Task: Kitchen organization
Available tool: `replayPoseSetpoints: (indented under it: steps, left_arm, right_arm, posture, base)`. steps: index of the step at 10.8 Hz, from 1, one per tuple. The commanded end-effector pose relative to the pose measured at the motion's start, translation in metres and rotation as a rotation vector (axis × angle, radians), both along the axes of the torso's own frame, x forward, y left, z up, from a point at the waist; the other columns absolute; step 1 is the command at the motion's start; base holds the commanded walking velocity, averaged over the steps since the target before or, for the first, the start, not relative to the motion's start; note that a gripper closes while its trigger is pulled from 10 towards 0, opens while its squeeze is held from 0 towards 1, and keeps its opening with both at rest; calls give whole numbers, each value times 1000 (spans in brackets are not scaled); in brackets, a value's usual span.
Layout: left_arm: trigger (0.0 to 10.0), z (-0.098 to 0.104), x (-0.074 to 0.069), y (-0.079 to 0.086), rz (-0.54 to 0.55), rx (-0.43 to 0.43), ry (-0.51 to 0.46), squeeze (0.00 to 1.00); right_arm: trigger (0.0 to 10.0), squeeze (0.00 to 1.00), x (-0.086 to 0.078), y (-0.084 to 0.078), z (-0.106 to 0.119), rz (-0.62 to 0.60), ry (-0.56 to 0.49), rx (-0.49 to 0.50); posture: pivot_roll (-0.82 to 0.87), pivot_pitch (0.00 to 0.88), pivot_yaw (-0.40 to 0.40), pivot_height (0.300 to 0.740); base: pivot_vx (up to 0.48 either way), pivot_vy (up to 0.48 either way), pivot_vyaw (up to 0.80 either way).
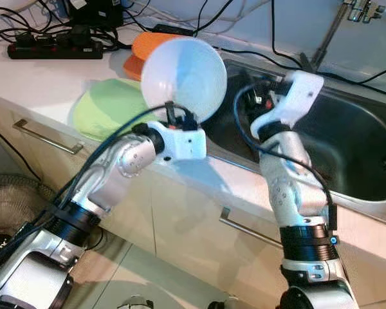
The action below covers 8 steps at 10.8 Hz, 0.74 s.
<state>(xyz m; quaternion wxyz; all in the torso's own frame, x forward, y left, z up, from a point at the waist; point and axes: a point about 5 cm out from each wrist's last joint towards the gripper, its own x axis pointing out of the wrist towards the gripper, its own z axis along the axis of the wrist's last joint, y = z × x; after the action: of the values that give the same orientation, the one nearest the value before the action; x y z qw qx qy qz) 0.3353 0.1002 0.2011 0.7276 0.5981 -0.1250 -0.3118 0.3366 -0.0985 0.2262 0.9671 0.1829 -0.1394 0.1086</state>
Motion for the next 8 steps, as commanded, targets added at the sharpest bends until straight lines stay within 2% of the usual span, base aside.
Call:
replayPoseSetpoints:
  steps: [1,5,8]
  left_arm:
    - [10000,7,-4,-9,-60,29,-39,0]
    - [10000,11,-4,-14,-98,62,-72,0]
    - [10000,20,-3,-17,-128,73,-141,0]
  right_arm:
    - [10000,0,-2,3,12,48,-24,15]
    - [10000,0,-2,8,15,72,-19,-12]
    - [10000,0,-3,10,12,80,-7,-36]
  posture:
    - [80,10,-84,719]
    - [85,4,-87,719]
    - [85,5,-87,719]
  base:
    - [0,0,0]
    - [0,0,0]
    - [0,0,0]
